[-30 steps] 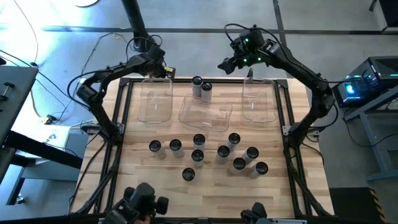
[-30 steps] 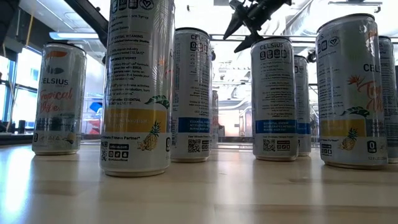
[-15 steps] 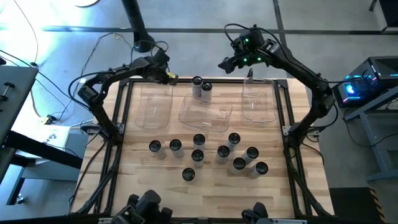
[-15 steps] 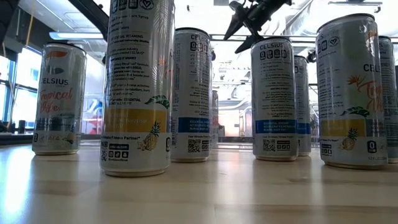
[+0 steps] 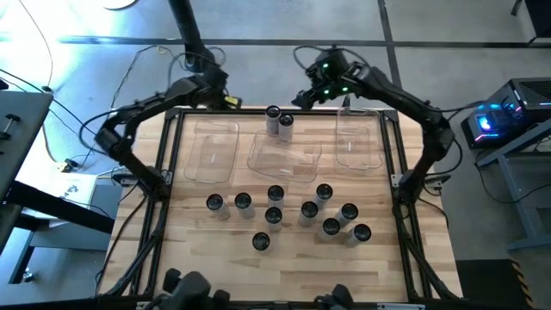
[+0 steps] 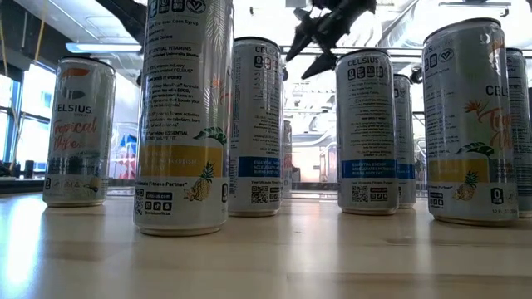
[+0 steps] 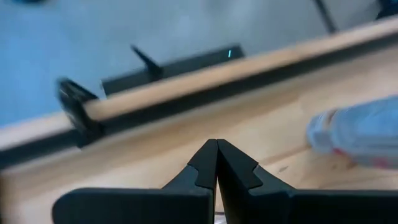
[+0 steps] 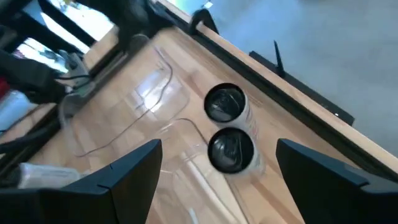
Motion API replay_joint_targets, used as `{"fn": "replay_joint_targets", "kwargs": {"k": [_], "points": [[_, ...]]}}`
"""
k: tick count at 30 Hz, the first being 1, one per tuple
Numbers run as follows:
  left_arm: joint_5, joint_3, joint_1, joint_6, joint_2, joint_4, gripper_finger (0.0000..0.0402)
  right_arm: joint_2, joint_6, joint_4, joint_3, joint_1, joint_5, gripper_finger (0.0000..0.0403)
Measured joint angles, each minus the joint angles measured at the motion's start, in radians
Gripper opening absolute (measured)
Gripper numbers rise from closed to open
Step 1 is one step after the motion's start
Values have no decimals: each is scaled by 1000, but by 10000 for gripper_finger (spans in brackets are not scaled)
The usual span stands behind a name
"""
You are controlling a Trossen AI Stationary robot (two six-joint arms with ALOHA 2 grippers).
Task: Sort soda cans
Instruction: Move the white-pink soda can to the bottom middle of the table
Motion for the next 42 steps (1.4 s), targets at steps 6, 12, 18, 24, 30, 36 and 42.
{"fn": "replay_joint_targets", "kwargs": {"k": [6,12,18,24,30,36,42], "points": [[-3,0,11,109,-161,0,1,95,0,44,0,22,170,311],[-2,0,11,138,-273,0,1,171,4,54,0,25,155,311],[0,0,10,137,-321,0,1,213,10,50,0,44,109,311],[0,0,10,137,-324,0,1,209,-105,43,0,91,230,311],[0,0,9,136,-324,0,1,233,-128,55,0,126,270,311],[0,0,9,136,-324,0,1,230,-122,45,-1,132,283,311],[0,0,9,136,-324,0,1,230,-97,85,-54,131,260,311]]}}
